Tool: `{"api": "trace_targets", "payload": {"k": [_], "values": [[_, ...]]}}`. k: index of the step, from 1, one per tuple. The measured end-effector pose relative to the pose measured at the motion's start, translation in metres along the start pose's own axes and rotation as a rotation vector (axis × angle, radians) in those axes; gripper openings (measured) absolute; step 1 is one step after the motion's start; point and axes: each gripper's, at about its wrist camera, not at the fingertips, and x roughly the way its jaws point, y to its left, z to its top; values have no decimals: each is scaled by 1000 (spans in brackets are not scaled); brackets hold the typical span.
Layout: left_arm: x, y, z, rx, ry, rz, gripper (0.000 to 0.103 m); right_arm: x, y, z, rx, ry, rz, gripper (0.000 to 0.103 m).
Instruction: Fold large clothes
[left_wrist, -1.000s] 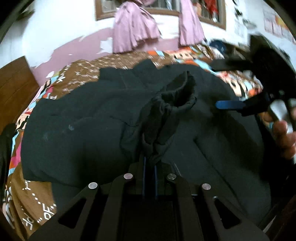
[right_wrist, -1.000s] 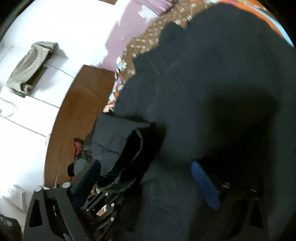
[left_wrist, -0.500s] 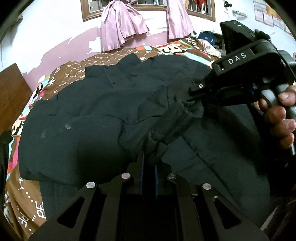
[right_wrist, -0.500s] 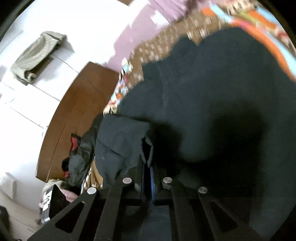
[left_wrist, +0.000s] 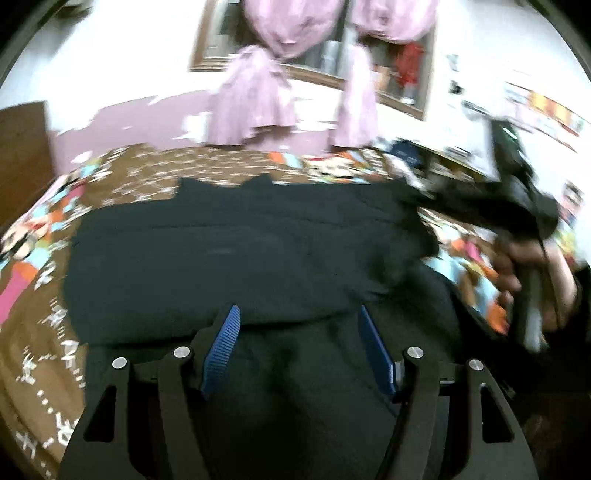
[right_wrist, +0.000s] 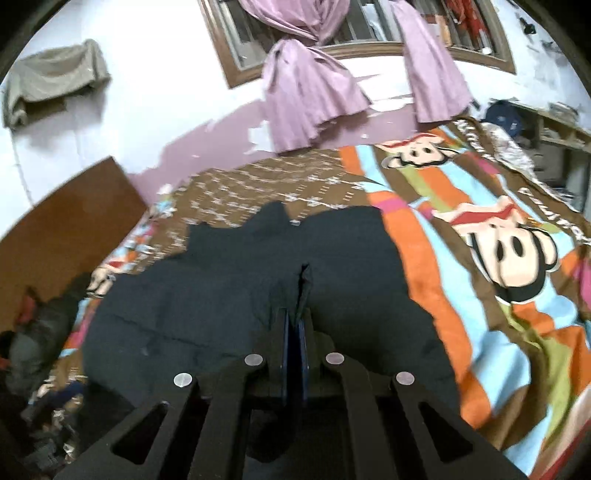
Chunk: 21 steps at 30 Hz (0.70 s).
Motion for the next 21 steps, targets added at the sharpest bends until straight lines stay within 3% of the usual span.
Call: {"api": "trace_targets", "payload": {"k": [7, 9, 11, 13, 14, 15, 18, 21], "values": [[17, 66, 12, -213, 96, 286, 60, 13, -12, -6, -19, 0, -134, 6], [16, 79, 12, -248, 101, 318, 60, 12, -13, -6, -25, 4, -150, 9], [12, 91, 14, -284, 94, 336, 60, 11, -10, -6, -43, -10, -166, 17], [9, 99, 18, -301, 82, 344, 60, 8, -5, -5, -82, -27, -199, 43], [7, 100, 18, -304, 75, 345, 60, 6, -1, -5, -104, -44, -216, 64], [6, 101, 20, -305, 65, 344, 60, 3, 2, -5, -124, -71, -231, 73], [8, 96, 26, -276, 49, 310, 60, -1, 18, -7, -224, -122, -251, 73], [21, 83, 36, -206, 67, 262, 60, 7, 32, -15, -305, -110, -206, 75]]}}
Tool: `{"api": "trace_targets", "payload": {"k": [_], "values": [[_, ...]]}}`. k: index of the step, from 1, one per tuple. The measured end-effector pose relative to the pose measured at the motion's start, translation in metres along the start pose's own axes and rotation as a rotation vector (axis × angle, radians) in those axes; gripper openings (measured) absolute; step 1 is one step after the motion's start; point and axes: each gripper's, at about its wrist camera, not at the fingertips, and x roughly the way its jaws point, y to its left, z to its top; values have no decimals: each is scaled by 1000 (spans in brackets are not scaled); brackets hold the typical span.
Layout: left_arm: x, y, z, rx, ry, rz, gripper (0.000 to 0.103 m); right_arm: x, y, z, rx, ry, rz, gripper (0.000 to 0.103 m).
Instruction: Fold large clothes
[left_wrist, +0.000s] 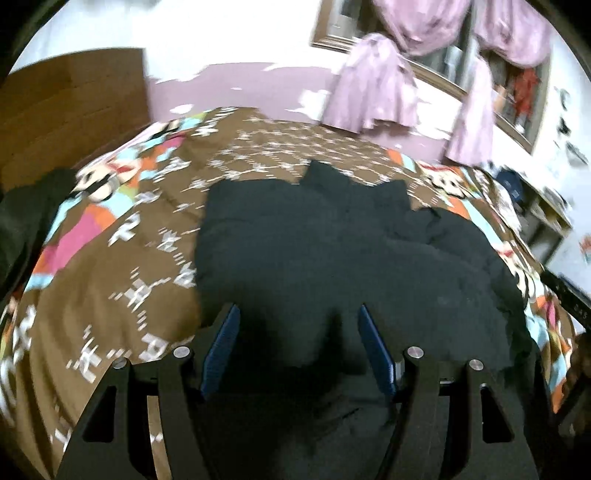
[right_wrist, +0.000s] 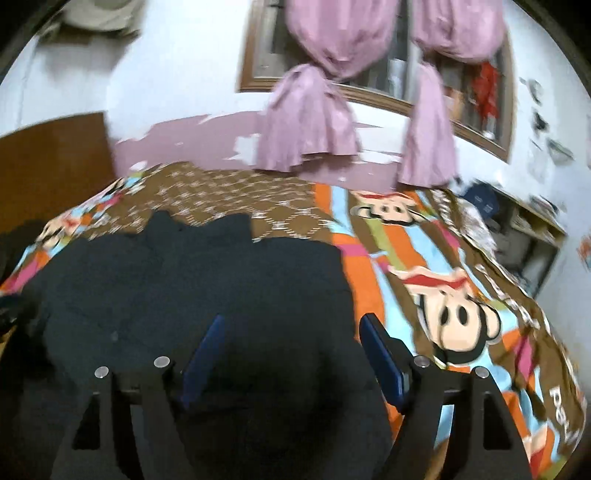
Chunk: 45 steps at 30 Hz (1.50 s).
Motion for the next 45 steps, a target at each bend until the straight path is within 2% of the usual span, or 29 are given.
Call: {"api": "trace_targets", "payload": {"k": [3, 8, 11, 14, 17, 21, 24, 29, 32, 36, 38, 40, 43, 45], "values": [[11, -16, -2, 77, 21, -4, 60, 15, 17, -10, -70, 61, 57, 75], [43, -21, -31, 140, 117, 57, 60, 60, 39, -45, -194, 243, 70, 76], [53, -22, -50, 177, 113, 86, 61, 71, 32, -57, -164, 244, 59, 93], [58, -29, -56, 219, 118, 110, 63, 84, 18, -63, -91, 283, 87, 103], [64, -30, -59, 237, 135, 121, 63, 88, 6, -67, -24, 318, 132, 103], [71, -27, -61, 242, 163, 110, 64, 80, 8, -67, -31, 313, 123, 103], [65, -30, -62, 249, 160, 112, 65, 71, 1, -63, 17, 332, 153, 103], [40, -28, -66, 215, 151, 69, 66, 40, -6, -48, 47, 305, 188, 103], [22, -23, -62, 127, 166, 14, 66, 6, -4, -32, 4, 250, 179, 103], [-1, -14, -54, -13, 250, -18, 67, -49, -2, -13, -24, 178, 167, 103], [-19, -15, -50, -46, 261, -25, 67, -77, -3, -6, 39, 185, 147, 103], [-47, -20, -46, -40, 261, -24, 67, -96, -8, -2, 152, 231, 164, 103], [-93, -31, -39, -10, 242, -30, 67, -136, -20, -8, 366, 291, 277, 103], [-123, -36, -34, -5, 225, -30, 68, -160, -26, -9, 433, 318, 329, 103]]}}
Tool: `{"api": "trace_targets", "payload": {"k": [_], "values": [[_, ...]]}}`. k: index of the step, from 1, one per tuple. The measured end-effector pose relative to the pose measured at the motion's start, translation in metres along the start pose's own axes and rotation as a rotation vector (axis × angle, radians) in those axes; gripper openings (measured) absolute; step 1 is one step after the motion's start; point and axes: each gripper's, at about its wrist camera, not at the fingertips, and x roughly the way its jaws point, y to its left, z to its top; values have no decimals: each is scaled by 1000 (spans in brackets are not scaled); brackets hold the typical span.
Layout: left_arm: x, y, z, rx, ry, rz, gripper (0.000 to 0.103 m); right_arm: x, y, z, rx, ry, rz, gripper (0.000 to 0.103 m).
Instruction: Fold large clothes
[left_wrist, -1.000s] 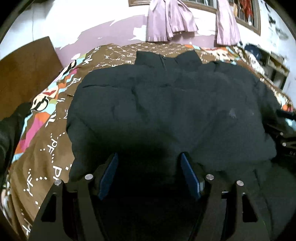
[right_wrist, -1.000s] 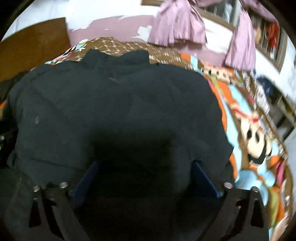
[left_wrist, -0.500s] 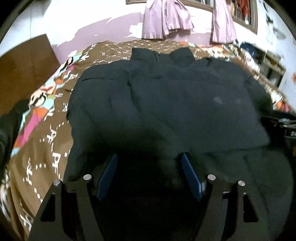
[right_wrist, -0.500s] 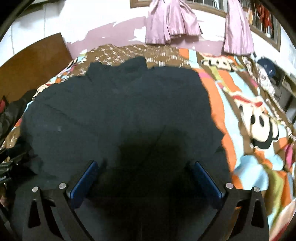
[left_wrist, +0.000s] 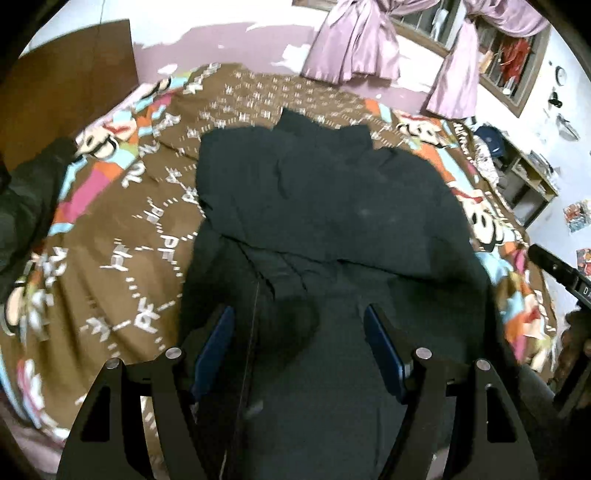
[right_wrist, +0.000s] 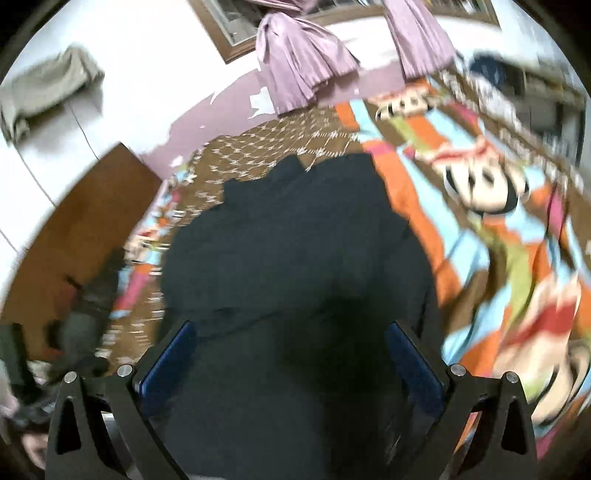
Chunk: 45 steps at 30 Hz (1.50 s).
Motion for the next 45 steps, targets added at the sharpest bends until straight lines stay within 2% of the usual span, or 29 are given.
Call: {"api": "trace_targets", "payload": {"k": [3, 4, 7, 11, 17, 22, 25, 28, 31, 35, 37, 39, 42, 45], "values": [[-46, -13, -7, 21, -6, -3, 82, -37, 8, 4, 19, 13, -6, 103], [-63, -18, -7, 45, 2, -6, 84, -48, 12, 8, 13, 11, -15, 103], [-93, -33, -8, 95, 23, -1, 84, -74, 27, 16, -25, 1, -35, 103], [-128, -44, -5, 71, 5, 9, 84, -96, 44, 25, -65, -28, -28, 103], [-158, -42, 20, 50, -38, 42, 84, -75, 58, 49, -109, -10, -23, 103], [-147, -28, 46, 41, -42, 80, 84, -17, 61, 94, -143, -28, -57, 103], [-125, -14, 69, 30, -46, 101, 84, 21, 57, 122, -146, -58, -54, 103], [-99, 6, 94, 32, -75, 113, 84, 69, 52, 156, -140, -89, -13, 103], [-65, 24, 121, 6, -95, 91, 84, 124, 42, 187, -146, -126, 5, 103], [12, 44, 176, -21, -134, 29, 84, 211, 24, 222, -114, -129, -15, 103], [58, 48, 204, -32, -130, -3, 84, 256, 11, 235, -84, -112, -24, 98], [99, 54, 226, -47, -144, -51, 84, 286, 1, 240, -53, -107, -12, 90], [154, 61, 245, -72, -153, -98, 84, 317, -12, 242, -11, -100, 13, 87], [210, 68, 255, -102, -126, -72, 84, 341, -24, 242, 21, -94, 60, 87]]}}
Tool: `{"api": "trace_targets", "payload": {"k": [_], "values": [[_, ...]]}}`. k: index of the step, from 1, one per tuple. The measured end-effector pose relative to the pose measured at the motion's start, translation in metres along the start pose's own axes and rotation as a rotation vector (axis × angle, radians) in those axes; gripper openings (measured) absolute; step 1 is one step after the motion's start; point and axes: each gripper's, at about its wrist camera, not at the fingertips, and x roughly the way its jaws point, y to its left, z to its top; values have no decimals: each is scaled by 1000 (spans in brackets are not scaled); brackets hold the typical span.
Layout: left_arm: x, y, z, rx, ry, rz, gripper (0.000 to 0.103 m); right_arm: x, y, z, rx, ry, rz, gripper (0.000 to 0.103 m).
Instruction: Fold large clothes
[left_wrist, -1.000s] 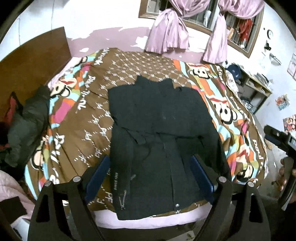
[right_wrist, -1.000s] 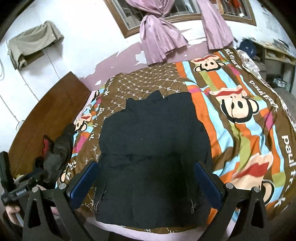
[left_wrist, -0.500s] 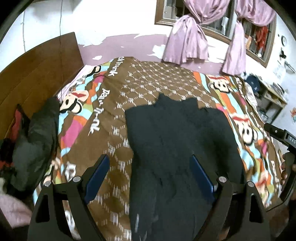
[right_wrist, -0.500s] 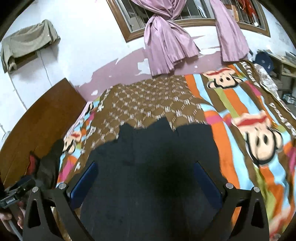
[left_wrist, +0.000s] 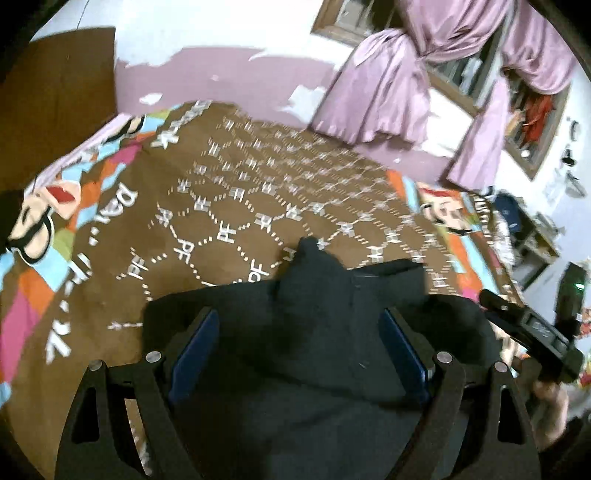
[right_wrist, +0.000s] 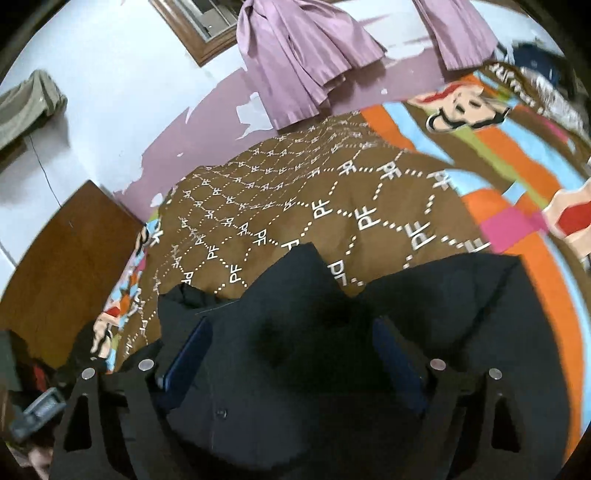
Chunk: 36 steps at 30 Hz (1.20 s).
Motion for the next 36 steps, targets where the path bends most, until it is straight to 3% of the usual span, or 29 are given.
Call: {"api": "trace_targets", "payload": {"k": [7, 17, 21, 23, 26, 27, 28, 29, 30, 33, 36], "values": [[58, 5, -7, -135, 38, 31, 84, 26, -11, 5, 10, -47, 48, 87], [91, -11, 17, -160, 10, 10, 84, 45, -15, 17, 46, -41, 65, 71], [98, -8, 22, -163, -13, 14, 83, 58, -17, 21, 87, -45, 75, 71], [101, -6, 25, -156, -40, 24, 77, 65, -17, 23, 91, -45, 70, 70], [108, -4, 29, -142, -66, 27, 74, 75, -17, 22, 87, -27, 59, 46], [111, -4, 30, -138, -61, 24, 64, 77, -18, 21, 90, -22, 54, 37], [116, -4, 30, -134, -51, 19, 48, 76, -19, 20, 95, -22, 54, 31], [123, -3, 29, -130, -24, 12, 41, 74, -21, 20, 105, -26, 61, 26], [127, -2, 27, -129, -7, -1, 26, 69, -24, 19, 121, -31, 85, 22], [123, -3, 21, -121, -32, -27, 12, 49, -28, 16, 112, -34, 151, 14], [101, -1, 17, -113, -87, -75, 7, 16, -27, 8, 19, -42, 187, 12]]}}
